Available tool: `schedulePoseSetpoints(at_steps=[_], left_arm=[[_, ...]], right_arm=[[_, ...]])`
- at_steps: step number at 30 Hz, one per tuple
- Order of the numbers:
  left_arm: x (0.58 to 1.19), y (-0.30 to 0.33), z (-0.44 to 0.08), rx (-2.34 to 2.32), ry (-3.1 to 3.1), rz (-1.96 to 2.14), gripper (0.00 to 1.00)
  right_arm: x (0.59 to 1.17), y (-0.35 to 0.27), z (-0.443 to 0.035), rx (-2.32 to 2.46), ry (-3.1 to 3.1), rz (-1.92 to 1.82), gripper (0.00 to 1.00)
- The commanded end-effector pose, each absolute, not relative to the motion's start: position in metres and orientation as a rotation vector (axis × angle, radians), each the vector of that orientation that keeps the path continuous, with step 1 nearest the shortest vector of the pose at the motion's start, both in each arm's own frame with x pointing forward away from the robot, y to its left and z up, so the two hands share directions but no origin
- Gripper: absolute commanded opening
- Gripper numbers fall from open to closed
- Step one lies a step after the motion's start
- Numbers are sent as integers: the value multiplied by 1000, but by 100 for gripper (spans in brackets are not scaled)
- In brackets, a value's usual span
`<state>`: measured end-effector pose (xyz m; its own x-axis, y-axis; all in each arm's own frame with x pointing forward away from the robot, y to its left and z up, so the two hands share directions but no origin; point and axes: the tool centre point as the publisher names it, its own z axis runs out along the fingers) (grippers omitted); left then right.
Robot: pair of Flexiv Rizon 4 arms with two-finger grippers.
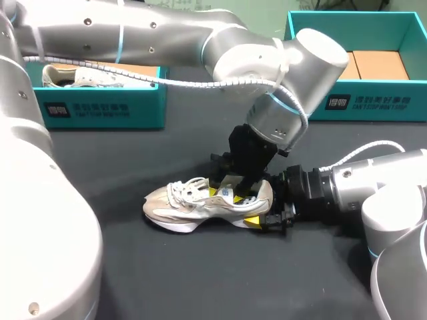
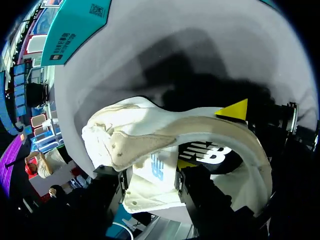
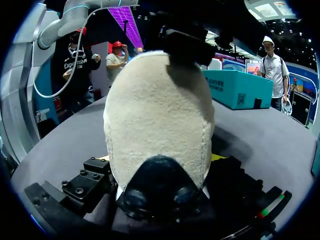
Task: Take the shoe out of the shoebox, open the shoe tongue, remove and reinsert the insole, then place the shoe into the shoebox
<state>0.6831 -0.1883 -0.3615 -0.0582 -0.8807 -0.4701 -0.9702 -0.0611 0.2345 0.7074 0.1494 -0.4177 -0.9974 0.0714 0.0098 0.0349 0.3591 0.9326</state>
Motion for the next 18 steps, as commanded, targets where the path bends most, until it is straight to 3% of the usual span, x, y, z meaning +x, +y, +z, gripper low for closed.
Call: schedulePoseSetpoints(at_steps=[1,18], left_arm=[[681,-185,-356,-2020,2016,779,47],[682,-163,-333,-2060,1988,755,33]], right_arm=[[709,154,-422,102,2566,1753,0],[709,154,-422,102,2566,1753,0]])
